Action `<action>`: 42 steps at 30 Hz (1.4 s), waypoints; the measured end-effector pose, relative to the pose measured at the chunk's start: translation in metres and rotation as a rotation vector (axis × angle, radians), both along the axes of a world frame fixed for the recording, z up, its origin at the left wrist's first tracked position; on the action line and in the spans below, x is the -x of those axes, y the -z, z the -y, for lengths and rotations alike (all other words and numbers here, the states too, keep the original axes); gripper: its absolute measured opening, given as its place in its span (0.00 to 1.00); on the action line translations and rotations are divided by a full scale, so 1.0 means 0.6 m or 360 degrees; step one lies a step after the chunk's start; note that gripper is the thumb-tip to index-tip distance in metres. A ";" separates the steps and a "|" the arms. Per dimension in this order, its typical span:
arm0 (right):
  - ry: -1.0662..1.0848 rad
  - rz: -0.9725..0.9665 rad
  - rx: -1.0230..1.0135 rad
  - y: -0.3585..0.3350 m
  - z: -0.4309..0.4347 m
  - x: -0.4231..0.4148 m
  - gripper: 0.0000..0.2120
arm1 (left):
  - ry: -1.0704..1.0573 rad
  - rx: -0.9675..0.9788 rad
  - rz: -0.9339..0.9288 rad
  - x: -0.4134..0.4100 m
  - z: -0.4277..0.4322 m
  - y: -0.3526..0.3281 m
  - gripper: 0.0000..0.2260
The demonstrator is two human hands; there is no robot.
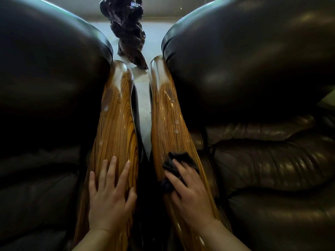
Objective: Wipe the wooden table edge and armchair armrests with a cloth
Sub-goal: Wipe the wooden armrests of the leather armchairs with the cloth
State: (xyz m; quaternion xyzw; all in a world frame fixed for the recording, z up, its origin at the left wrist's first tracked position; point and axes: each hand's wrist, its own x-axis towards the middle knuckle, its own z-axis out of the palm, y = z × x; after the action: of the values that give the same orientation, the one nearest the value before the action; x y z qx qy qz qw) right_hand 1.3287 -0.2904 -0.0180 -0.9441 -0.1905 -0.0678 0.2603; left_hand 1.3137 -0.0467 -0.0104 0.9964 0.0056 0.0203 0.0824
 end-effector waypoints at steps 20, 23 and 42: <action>0.0491 -0.0191 -0.0043 -0.042 -0.039 -0.152 0.27 | -0.0040 0.0159 0.0095 0.003 -0.004 0.008 0.29; 0.0243 -0.0085 0.0084 -0.034 -0.047 -0.117 0.28 | -0.0042 0.0139 0.0076 0.002 -0.005 0.008 0.30; 0.0403 -0.0011 0.0144 -0.019 -0.042 -0.123 0.29 | 0.0186 0.0095 0.0208 -0.081 -0.005 -0.019 0.18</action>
State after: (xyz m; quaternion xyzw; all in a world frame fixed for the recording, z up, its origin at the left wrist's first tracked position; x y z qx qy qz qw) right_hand 1.4026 -0.2652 -0.0063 -0.9716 -0.0716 -0.0883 0.2074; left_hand 1.3625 -0.0435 0.0012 0.9887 -0.0573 0.0803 0.1131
